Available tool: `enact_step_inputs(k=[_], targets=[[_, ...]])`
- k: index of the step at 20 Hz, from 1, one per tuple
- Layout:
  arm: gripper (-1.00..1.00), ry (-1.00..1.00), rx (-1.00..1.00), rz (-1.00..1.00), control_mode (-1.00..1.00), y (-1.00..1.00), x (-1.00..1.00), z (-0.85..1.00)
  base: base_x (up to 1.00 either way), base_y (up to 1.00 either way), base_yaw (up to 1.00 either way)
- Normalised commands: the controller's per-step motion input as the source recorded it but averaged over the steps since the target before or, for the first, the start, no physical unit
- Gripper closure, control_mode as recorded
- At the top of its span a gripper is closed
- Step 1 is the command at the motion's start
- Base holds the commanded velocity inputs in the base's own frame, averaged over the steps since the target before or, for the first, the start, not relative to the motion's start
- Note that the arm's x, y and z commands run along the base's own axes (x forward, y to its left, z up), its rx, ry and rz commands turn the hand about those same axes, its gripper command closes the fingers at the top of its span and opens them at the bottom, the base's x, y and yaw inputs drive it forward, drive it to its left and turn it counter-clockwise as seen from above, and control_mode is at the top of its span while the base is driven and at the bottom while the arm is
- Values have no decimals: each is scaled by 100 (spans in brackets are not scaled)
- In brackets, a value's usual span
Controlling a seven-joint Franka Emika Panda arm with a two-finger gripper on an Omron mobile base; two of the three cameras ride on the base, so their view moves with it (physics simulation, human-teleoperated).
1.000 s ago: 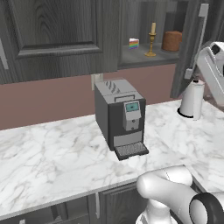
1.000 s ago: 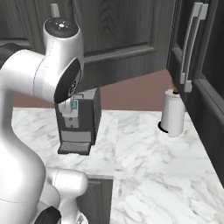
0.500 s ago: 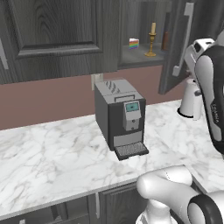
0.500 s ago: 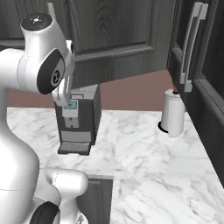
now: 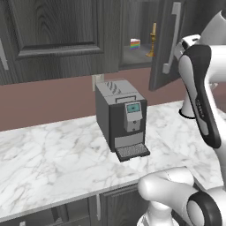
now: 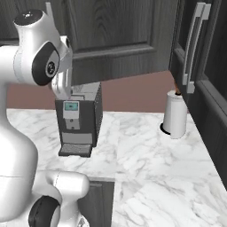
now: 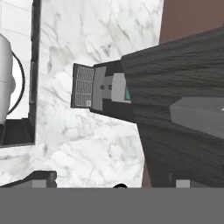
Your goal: Pick the jar and candle from the dining table and place them in the open cabinet. Close the cabinet after placing the objects.
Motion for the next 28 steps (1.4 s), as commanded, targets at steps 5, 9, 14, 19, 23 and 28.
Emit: enact_step_inputs(k=[5, 9, 14, 19, 23, 28], targets=[[-100, 4, -7, -1, -100, 12, 35, 32, 0, 0, 0], [-100, 5, -7, 0, -100, 12, 46, 24, 0, 0, 0], [-100, -3, -17, 0, -100, 14, 46, -1, 0, 0, 0], [-100, -12, -18, 3, -100, 15, 44, -7, 0, 0, 0], [-100, -7, -10, 5, -100, 11, 51, 0, 0, 0, 0], [-100, -2, -6, 5, -100, 7, 56, 0, 0, 0, 0]])
